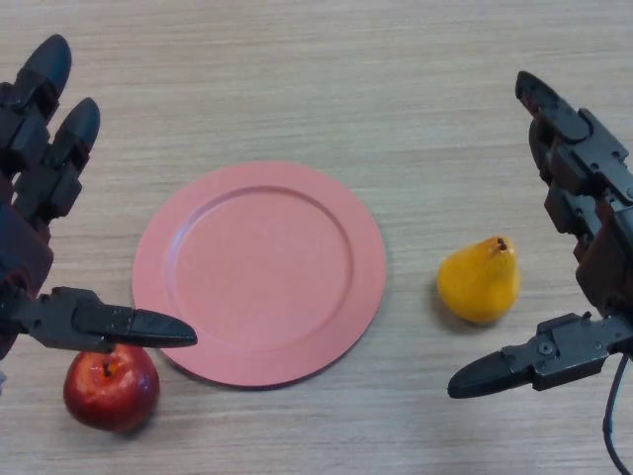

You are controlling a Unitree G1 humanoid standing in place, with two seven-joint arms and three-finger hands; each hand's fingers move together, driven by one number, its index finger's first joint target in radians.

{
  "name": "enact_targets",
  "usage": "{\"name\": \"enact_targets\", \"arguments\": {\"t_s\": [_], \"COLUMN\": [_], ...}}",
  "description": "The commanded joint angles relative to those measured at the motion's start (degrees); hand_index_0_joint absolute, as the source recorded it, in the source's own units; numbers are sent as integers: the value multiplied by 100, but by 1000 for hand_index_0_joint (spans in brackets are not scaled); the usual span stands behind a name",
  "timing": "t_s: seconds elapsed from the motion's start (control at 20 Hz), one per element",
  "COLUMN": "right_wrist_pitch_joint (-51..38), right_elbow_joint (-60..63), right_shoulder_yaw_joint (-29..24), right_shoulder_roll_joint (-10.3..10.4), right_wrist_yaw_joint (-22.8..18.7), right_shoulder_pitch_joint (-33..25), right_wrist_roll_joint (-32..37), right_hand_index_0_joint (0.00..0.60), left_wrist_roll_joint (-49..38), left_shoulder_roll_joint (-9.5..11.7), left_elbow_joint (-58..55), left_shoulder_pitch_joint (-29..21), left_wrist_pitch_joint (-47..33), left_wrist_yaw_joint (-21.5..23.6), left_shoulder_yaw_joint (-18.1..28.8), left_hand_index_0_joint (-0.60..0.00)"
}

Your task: Pick up the yellow pear and place it on the plate

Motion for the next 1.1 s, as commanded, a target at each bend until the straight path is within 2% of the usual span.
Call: {"name": "enact_targets", "arguments": {"t_s": [0.05,0.35,0.45,0.7,1.1], "right_wrist_pitch_joint": [-647,-800,-1184,-2221,-3882], "right_elbow_joint": [-321,62,558,2188,5030], "right_shoulder_yaw_joint": [-335,-408,-423,-464,-394], "right_shoulder_roll_joint": [-81,-102,-120,-189,-234], "right_wrist_yaw_joint": [-184,-225,-196,-236,-713], "right_shoulder_pitch_joint": [-141,-261,-423,-940,-1754], "right_wrist_roll_joint": [242,295,264,233,-266], "right_hand_index_0_joint": [0,0,0,0,0], "left_wrist_roll_joint": [-98,-113,-48,137,226], "left_shoulder_roll_joint": [174,187,176,168,65], "left_elbow_joint": [-319,-346,-278,-297,-287], "left_shoulder_pitch_joint": [-160,-188,-158,-83,32], "left_wrist_pitch_joint": [-900,-801,-902,-849,-1042], "left_wrist_yaw_joint": [195,172,135,10,-93], "left_shoulder_yaw_joint": [255,289,266,284,322], "left_hand_index_0_joint": [0,0,0,0,0]}}
